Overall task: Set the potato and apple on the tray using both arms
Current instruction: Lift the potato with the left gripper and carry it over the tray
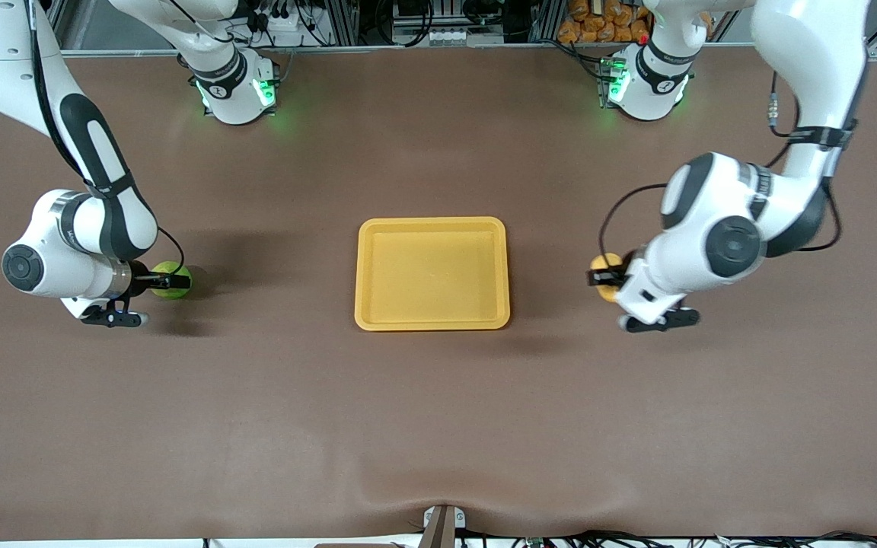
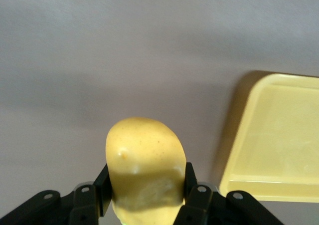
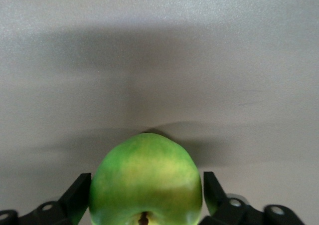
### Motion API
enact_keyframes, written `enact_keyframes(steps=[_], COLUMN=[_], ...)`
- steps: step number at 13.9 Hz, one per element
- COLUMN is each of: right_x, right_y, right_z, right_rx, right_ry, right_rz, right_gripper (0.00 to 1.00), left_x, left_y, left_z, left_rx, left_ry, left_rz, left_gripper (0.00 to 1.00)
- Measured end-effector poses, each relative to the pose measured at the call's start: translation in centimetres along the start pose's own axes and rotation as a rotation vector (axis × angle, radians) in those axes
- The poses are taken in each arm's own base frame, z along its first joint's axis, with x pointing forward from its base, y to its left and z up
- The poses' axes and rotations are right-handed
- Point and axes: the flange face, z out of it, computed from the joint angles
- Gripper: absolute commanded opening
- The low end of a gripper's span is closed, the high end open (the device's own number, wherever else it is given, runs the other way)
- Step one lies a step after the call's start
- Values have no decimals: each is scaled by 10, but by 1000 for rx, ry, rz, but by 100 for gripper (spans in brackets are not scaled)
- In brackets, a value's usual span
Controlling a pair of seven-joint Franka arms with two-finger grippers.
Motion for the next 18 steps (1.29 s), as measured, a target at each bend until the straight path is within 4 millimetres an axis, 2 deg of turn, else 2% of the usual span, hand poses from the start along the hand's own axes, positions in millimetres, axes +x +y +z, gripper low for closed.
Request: enact_keyframes(steps=[1, 2, 4, 6, 12, 16, 18], right_x=[0, 0, -1, 1, 23, 30, 30], right_y=[0, -1, -3, -7, -22, -54, -82], right_z=[-1, 0, 0, -8, -79, -126, -139], right_rx=[0, 0, 3, 7, 25, 17, 3], right_ry=[0, -1, -20, -47, -81, -98, -101], right_rz=[0, -1, -5, -12, -34, -33, -3], right_gripper=[4, 0, 0, 0, 0, 0, 0], left_x=[-7, -13, -18, -20, -27, -41, -41], left_y=[14, 25, 42, 55, 103, 153, 163], left_z=[2, 4, 7, 10, 32, 59, 74], left_rx=[5, 8, 9, 6, -1, -1, 0], left_ry=[-1, -2, -2, -5, -28, -55, -72], left_rz=[-7, -10, -8, 8, 51, 53, 59], left_gripper=[0, 0, 0, 0, 0, 0, 0])
